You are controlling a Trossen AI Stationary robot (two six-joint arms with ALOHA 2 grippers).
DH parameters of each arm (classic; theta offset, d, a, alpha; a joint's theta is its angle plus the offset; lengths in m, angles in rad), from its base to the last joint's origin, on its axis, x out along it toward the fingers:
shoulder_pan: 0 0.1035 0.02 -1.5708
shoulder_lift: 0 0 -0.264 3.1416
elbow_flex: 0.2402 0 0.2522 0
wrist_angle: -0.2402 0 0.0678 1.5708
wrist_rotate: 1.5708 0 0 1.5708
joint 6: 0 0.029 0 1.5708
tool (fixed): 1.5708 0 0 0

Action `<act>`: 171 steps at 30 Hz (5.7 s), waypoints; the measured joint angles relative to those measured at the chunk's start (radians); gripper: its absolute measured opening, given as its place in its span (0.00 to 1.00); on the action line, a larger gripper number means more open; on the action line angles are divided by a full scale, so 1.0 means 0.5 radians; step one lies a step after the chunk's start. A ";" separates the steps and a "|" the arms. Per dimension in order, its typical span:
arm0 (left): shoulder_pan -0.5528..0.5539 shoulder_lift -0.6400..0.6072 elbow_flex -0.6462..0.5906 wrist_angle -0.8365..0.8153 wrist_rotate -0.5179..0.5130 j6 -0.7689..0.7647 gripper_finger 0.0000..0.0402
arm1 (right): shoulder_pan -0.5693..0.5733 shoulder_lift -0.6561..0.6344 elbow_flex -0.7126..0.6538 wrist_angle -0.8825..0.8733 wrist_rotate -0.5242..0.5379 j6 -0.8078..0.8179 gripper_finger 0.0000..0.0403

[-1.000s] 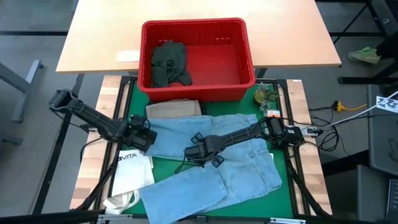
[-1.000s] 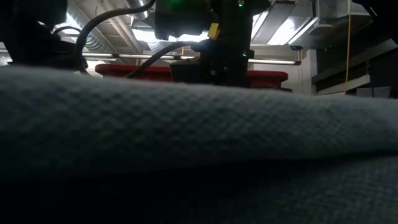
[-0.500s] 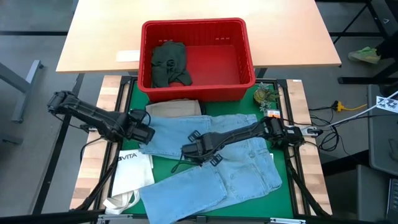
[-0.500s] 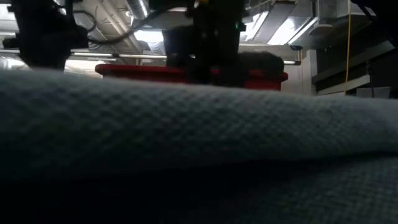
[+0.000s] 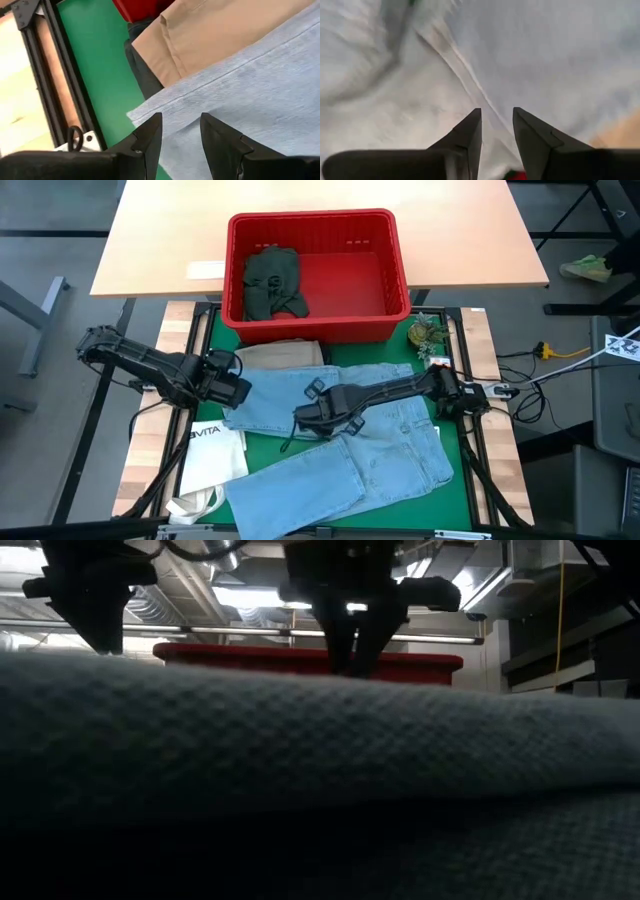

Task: Fold Laundry from Bin
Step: Fold the light blue pants

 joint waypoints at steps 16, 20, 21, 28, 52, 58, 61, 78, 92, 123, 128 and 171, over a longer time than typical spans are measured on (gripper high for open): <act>-0.005 0.161 -0.002 0.219 -0.008 0.014 0.32 | -0.337 -0.051 -0.266 0.449 0.085 0.120 0.28; 0.023 0.287 -0.004 0.167 -0.008 0.052 0.32 | -0.404 -0.050 -0.416 0.530 0.074 0.127 0.28; 0.037 0.321 -0.004 0.148 -0.009 0.053 0.32 | -0.417 -0.050 -0.451 0.553 0.072 0.127 0.28; 0.207 0.570 -0.004 -0.082 -0.109 0.060 0.32 | -0.458 -0.050 -0.616 0.672 0.026 0.131 0.28; 0.587 0.304 -0.004 -0.293 0.519 0.824 0.32 | -0.458 -0.050 -0.622 0.655 0.004 0.107 0.28; 0.510 0.197 -0.004 -0.220 0.832 0.798 0.32 | -0.458 -0.050 -0.622 0.654 0.004 0.108 0.28; 0.454 0.194 -0.004 -0.131 0.904 0.776 0.32 | -0.458 -0.050 -0.622 0.652 0.004 0.107 0.28; 0.336 0.099 -0.046 -0.034 0.989 0.887 0.32 | -0.419 -0.050 -0.622 0.633 -0.011 0.101 0.28; 0.317 -0.610 -0.517 0.537 0.841 0.469 0.32 | -0.419 -0.050 -0.622 0.645 -0.011 0.100 0.28; 0.320 -0.349 -0.573 0.473 0.690 0.342 0.48 | -0.418 -0.049 -0.622 0.640 -0.012 0.101 0.28; 0.320 -0.259 -0.573 0.478 0.688 0.347 0.48 | -0.418 -0.049 -0.622 0.639 -0.012 0.101 0.28; 0.320 -0.240 0.185 0.281 1.327 0.719 0.00 | -0.091 -0.597 -0.621 0.436 0.033 0.108 0.28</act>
